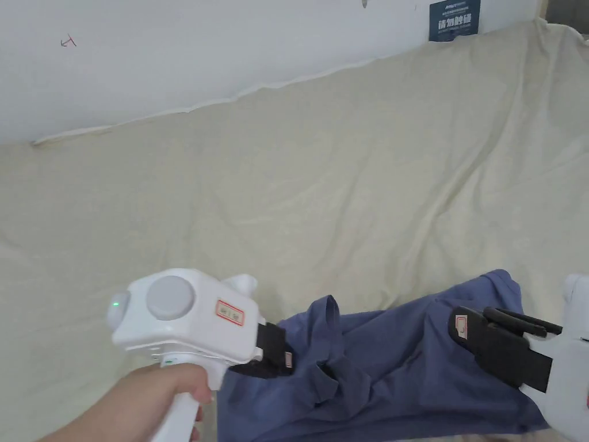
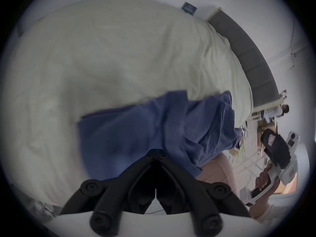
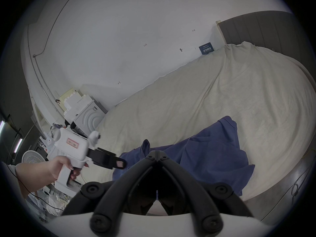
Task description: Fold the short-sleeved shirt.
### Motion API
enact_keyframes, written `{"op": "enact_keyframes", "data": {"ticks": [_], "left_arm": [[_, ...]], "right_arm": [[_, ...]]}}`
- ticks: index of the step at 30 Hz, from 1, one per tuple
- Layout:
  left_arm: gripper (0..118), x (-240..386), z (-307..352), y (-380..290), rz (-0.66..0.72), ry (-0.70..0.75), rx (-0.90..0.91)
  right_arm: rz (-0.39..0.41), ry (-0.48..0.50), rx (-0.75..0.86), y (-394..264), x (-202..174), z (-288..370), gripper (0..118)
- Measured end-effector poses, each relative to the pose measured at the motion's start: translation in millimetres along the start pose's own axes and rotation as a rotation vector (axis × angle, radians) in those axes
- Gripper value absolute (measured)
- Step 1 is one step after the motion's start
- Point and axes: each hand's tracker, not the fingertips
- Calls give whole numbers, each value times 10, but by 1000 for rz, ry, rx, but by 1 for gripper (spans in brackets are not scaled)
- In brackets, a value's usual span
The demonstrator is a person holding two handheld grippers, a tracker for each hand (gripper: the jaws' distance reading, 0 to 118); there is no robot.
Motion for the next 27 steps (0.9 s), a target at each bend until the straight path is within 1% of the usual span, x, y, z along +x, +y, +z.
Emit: {"op": "enact_keyframes", "data": {"ticks": [2,3,6,8,11,12,13,16,18,22,23,24,26,27], "left_arm": [[0,184,-226,43,-102,27,-56],[0,317,-329,38,-129,29,-79],[0,600,-482,66,-149,-19,-78],[0,744,-509,101,-152,-134,-49],[0,731,-422,40,-42,-470,3],[0,690,-327,12,-13,-514,37],[1,636,-243,-22,3,-507,62],[1,328,148,-127,33,-417,145],[1,5,440,-218,64,-389,220],[1,-675,735,-397,211,-396,296],[5,-810,757,-453,234,-390,294],[18,-921,753,-502,232,-396,295],[80,-1132,672,-576,230,-425,289],[103,-1223,593,-624,237,-429,269]], "right_arm": [[4,-17,0,-4,5,10,0],[19,-38,7,-7,-14,24,0],[8,-20,14,3,-16,35,0],[-17,-10,16,9,-16,37,0],[-21,-12,13,34,-31,58,0],[-12,-17,11,47,-42,77,0],[-4,-21,11,55,-49,94,0],[16,-31,7,84,-70,143,0],[27,-36,3,99,-90,153,0],[43,-43,-2,113,-155,131,0],[44,-42,-5,108,-173,112,0],[44,-39,-11,111,-193,90,0],[46,-29,-28,112,-236,49,0],[50,-27,-40,112,-284,39,0]]}}
